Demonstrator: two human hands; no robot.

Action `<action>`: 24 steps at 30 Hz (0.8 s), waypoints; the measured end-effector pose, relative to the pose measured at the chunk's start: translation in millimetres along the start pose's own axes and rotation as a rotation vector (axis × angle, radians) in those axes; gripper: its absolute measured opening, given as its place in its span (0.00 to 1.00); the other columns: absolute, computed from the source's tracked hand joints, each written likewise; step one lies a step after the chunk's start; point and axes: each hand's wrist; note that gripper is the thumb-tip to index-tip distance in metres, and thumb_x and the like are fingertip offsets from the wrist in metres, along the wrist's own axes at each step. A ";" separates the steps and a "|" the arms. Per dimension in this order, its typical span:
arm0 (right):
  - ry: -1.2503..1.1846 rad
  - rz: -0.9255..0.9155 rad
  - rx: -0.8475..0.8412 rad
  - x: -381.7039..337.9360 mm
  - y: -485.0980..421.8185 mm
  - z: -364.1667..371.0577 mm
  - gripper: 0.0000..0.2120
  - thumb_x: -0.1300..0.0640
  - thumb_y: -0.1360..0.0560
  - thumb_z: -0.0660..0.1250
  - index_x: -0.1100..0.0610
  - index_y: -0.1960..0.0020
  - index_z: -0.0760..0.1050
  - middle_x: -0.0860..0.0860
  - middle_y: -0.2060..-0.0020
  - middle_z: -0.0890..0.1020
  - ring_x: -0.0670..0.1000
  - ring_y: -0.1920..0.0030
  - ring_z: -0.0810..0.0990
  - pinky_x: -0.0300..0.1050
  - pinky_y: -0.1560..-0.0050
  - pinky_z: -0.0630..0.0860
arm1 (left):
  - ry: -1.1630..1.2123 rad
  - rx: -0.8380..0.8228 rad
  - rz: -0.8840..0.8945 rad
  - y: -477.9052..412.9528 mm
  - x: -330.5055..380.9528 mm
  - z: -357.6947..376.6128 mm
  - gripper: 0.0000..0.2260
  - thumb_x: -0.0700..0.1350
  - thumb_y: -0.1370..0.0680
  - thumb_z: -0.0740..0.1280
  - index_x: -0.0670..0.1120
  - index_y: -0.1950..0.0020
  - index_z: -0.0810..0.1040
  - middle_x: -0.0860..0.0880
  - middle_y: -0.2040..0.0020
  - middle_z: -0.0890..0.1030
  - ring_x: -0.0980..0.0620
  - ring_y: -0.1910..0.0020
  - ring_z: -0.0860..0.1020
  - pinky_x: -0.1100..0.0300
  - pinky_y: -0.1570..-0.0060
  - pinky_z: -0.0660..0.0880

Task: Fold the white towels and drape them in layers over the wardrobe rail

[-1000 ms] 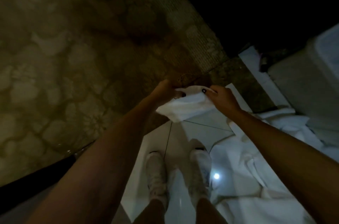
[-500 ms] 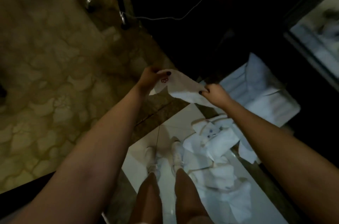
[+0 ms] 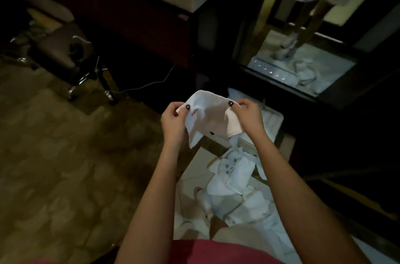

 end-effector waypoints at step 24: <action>-0.243 0.205 0.678 120.2 342.3 -286.2 0.07 0.62 0.24 0.69 0.63 0.60 0.80 0.54 0.71 0.84 0.52 0.68 0.84 0.44 0.62 0.80 | -0.064 -1.295 0.431 331.9 91.3 197.7 0.03 0.41 0.25 0.73 0.49 0.54 0.83 0.54 0.55 0.82 0.59 0.54 0.80 0.67 0.55 0.74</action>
Point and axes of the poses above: each hand's wrist, its own y-axis away from the middle knuckle, its own z-axis out of the palm, x = y × z
